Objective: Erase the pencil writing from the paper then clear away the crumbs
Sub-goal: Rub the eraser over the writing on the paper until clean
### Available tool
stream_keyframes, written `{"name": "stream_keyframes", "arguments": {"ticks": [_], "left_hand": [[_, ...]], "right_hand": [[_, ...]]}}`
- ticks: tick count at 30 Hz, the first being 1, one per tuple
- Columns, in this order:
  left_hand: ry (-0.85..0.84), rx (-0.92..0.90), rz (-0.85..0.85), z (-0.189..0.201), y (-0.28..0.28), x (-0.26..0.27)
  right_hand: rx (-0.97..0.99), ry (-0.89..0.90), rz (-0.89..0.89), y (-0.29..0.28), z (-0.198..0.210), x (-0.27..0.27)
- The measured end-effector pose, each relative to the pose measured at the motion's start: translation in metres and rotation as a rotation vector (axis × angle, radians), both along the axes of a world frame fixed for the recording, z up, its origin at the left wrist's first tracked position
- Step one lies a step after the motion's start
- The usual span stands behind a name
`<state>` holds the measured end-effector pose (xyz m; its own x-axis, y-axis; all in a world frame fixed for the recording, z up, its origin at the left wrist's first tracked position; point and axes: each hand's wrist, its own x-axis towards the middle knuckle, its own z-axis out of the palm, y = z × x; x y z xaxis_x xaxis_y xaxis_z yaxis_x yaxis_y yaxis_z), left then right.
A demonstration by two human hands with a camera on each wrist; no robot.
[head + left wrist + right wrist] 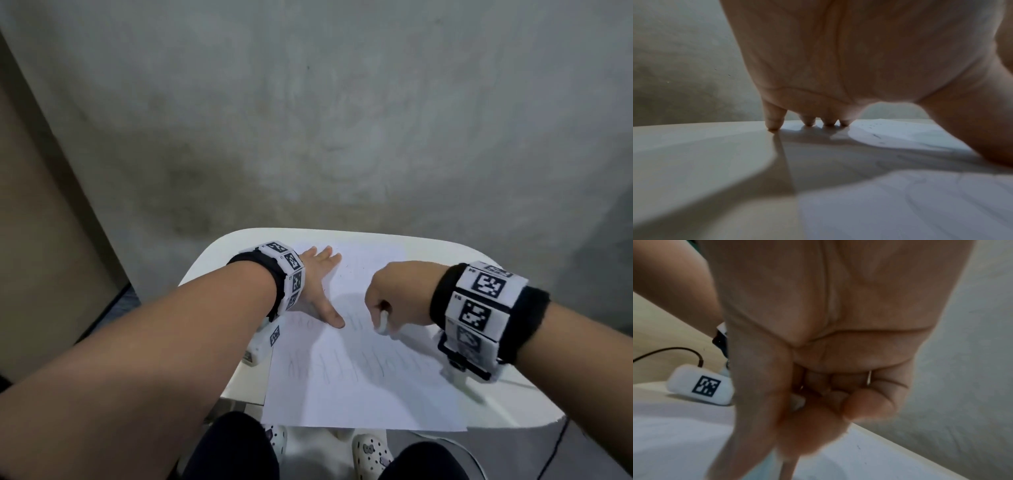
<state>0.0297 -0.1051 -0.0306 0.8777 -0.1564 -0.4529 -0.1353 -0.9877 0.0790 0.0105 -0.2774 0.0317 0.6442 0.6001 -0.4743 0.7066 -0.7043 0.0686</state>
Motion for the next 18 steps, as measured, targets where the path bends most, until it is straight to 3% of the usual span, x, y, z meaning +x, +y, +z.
{"name": "stream_keyframes", "arguments": {"ticks": [2,8,15,18], "left_hand": [[-0.001,0.011,-0.004,0.002,0.000,0.000],[-0.013,0.011,-0.009,0.006,-0.004,-0.006],[-0.007,0.008,-0.007,0.004,-0.002,-0.004],[-0.009,-0.010,-0.006,0.005,-0.003,-0.003]], "right_hand": [[-0.050,0.006,0.006,0.009,0.005,0.007],[0.086,-0.102,-0.016,0.025,-0.003,0.017],[-0.070,0.041,-0.017,0.016,0.006,0.008],[-0.016,-0.062,-0.005,0.030,0.004,0.019]]}}
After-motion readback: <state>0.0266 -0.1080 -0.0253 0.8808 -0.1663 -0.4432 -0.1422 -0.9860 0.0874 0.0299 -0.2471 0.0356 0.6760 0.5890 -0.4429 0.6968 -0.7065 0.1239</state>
